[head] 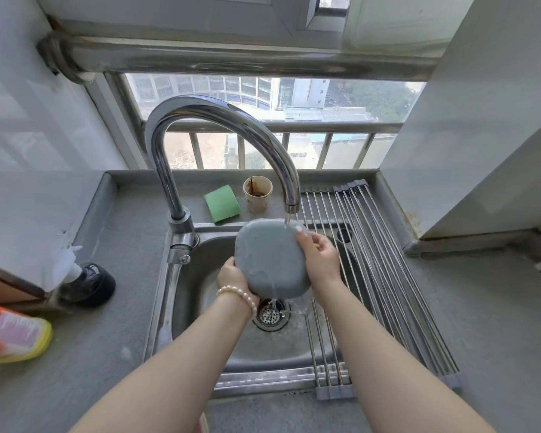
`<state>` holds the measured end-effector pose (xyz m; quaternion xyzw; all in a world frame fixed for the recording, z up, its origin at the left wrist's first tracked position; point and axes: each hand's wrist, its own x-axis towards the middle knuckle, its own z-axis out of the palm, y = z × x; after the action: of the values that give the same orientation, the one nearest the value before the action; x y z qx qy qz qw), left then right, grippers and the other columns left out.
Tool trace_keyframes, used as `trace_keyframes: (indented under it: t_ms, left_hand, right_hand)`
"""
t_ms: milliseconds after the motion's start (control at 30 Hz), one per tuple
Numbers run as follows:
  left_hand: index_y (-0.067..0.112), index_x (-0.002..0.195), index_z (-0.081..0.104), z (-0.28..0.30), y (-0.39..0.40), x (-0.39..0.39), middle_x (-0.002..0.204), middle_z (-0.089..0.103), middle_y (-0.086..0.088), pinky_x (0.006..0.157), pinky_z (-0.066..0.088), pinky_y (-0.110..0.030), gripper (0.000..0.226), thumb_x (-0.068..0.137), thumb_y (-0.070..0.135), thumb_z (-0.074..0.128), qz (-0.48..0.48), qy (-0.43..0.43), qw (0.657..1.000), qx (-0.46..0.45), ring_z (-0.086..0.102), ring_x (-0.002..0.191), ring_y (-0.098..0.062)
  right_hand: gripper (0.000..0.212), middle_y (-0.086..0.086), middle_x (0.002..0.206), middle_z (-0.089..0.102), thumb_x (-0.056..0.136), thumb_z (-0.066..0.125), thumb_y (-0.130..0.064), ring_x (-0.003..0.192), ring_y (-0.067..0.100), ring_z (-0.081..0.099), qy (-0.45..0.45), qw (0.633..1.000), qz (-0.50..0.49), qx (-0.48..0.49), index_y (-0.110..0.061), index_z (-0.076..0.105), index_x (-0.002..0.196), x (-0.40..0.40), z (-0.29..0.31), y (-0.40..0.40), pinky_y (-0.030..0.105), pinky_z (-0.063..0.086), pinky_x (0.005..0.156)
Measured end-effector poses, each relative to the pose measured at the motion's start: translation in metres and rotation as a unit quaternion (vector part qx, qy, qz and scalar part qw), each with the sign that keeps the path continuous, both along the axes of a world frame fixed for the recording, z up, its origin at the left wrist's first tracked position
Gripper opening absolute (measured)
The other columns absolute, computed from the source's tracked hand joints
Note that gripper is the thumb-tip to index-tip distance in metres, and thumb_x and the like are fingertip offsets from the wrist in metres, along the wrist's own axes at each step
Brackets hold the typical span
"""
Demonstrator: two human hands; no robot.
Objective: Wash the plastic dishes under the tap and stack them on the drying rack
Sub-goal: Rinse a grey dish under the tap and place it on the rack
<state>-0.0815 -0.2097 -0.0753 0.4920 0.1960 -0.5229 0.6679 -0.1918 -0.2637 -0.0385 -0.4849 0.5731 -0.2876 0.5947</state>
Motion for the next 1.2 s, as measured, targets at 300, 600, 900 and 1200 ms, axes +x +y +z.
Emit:
trace_keyframes:
  t_ms: [300, 600, 900, 1200]
  left_hand:
    - [-0.002, 0.118, 0.058, -0.026, 0.0, 0.015, 0.123, 0.059, -0.022, 0.096, 0.048, -0.046, 0.041, 0.098, 0.026, 0.036, -0.177, -0.263, 0.935, 0.162, 0.057, 0.112, -0.038]
    - [-0.007, 0.112, 0.059, -0.006, 0.01, 0.034, 0.105, 0.063, -0.021, 0.095, 0.047, -0.046, 0.045, 0.094, 0.034, 0.051, -0.132, -0.307, 0.933, 0.137, 0.059, 0.095, -0.03]
    - [0.004, 0.097, 0.058, 0.003, -0.006, -0.019, 0.094, 0.062, -0.014, 0.071, 0.056, -0.04, 0.019, 0.1, 0.014, 0.042, -0.148, -0.053, 0.986, -0.061, 0.061, 0.085, -0.026]
    - [-0.002, 0.113, 0.056, 0.01, -0.042, -0.059, 0.093, 0.062, -0.016, 0.07, 0.056, -0.041, 0.023, 0.099, 0.012, 0.044, -0.267, -0.062, 0.96, -0.063, 0.063, 0.083, -0.028]
  right_hand:
    - [0.035, 0.004, 0.085, 0.063, 0.097, 0.045, -0.043, 0.081, 0.021, 0.06, -0.091, 0.99, -0.095, 0.051, -0.014, 0.056, 0.082, 0.001, -0.012, 0.014, 0.04, 0.052, 0.079]
    - [0.07, 0.007, 0.137, 0.046, 0.087, 0.053, -0.057, 0.122, 0.028, 0.049, 0.086, 0.989, 0.1, 0.061, -0.015, 0.036, 0.141, -0.006, -0.033, 0.016, 0.051, 0.044, 0.1]
    - [0.144, 0.009, 0.153, 0.008, 0.046, 0.076, -0.074, 0.141, 0.03, 0.017, 0.307, 0.928, 0.204, -0.046, -0.035, -0.02, 0.147, -0.044, -0.027, -0.005, 0.048, 0.023, 0.115]
    - [0.127, 0.002, 0.149, 0.012, 0.055, 0.077, -0.067, 0.134, 0.028, 0.025, 0.323, 0.91, 0.259, -0.034, -0.037, -0.003, 0.15, -0.078, -0.029, -0.026, 0.048, 0.03, 0.111]
